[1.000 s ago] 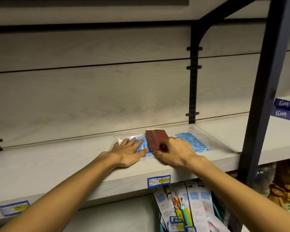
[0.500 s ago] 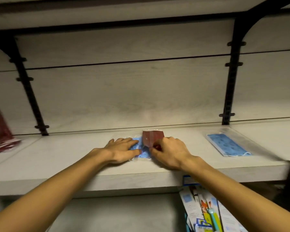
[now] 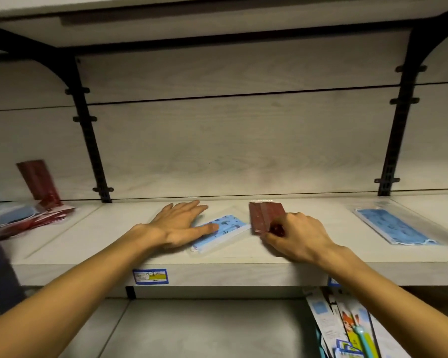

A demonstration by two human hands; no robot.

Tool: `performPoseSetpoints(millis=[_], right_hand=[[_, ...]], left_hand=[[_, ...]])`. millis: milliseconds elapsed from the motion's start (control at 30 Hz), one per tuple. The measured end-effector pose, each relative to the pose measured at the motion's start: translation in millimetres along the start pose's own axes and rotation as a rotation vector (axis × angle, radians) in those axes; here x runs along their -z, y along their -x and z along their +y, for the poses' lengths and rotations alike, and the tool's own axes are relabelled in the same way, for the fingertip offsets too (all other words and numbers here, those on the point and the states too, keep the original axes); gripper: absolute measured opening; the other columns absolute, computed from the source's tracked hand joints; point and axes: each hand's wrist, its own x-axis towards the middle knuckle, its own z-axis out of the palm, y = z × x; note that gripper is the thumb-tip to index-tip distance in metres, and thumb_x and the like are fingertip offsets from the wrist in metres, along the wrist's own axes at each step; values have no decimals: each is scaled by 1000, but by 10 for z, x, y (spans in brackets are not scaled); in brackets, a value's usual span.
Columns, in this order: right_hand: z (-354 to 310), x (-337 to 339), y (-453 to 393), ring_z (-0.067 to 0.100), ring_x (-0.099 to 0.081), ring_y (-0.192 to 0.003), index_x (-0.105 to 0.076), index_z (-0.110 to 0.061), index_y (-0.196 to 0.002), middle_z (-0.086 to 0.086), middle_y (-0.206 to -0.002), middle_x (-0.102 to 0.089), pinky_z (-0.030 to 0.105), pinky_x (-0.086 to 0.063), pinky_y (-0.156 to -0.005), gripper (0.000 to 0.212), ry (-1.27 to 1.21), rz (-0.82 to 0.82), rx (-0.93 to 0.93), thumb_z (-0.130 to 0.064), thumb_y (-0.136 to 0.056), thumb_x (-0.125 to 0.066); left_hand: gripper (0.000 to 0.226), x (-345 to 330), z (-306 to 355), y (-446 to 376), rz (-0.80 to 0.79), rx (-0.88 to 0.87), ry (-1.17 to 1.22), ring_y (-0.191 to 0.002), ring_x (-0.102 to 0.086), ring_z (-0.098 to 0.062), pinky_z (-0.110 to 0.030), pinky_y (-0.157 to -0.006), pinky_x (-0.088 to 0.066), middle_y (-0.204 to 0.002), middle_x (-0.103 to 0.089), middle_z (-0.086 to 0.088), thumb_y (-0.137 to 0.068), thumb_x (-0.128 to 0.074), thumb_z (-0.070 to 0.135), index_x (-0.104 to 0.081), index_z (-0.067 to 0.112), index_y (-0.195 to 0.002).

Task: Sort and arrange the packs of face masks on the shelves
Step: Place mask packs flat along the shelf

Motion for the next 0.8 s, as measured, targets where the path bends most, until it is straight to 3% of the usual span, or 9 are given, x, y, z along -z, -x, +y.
performPoseSetpoints(millis=[167,267,433,533,633,800], right_hand=[[101,22,87,18,-64,-74,-67,-27,-91,-5,-85,-69,37,-57,-73,60,-62,-75,-51,-81,-77,-45],[57,27,137,18,-63,-72,-65,-24,-84,-5,-81,-68,38,-57,-72,71,-65,-60,-43,-89,-75,-37],[-163,35,172,22,-61,-68,-61,-18,-69,0,-73,-65,38,-54,-71,72,-67,-34,-21,-82,-85,-34],[-247,0,125,22,-62,-79,-68,-21,-80,0,-88,-69,34,-50,-74,58,-27,40,-21,-73,-89,-43],[-319,-10,48,25,-60,-100,-66,-22,-101,2,-109,-66,36,-46,-84,40,13,104,-1,-59,-93,-51],[-462,-63,-120,28,-55,-109,-60,-23,-105,4,-121,-62,37,-41,-86,47,-60,-87,1,-67,-91,-48]], left_hand=[[73,-175,264,-171,-109,-132,37,-155,-2,-14,-43,-124,1,-168,-2,12,-95,-23,75,-5,43,-158],[70,-203,289,-221,-131,-87,70,-155,-2,-16,-41,-124,-4,-168,-3,10,-98,-21,70,-8,39,-159],[72,-168,38,-194,-105,61,49,-155,0,-22,-42,-124,-9,-169,2,-3,-102,-24,63,-17,21,-160],[74,-133,-78,-170,-43,91,73,-155,3,-22,-40,-124,-7,-169,5,-6,-103,-25,60,-16,14,-160],[76,-14,-231,-131,51,109,37,-155,-2,-20,-45,-125,-4,-169,-2,0,-100,-21,67,-13,22,-161],[102,45,-729,3,-155,288,23,-155,0,-26,-60,-122,-1,-169,-1,3,-76,-18,94,-13,36,-160]])
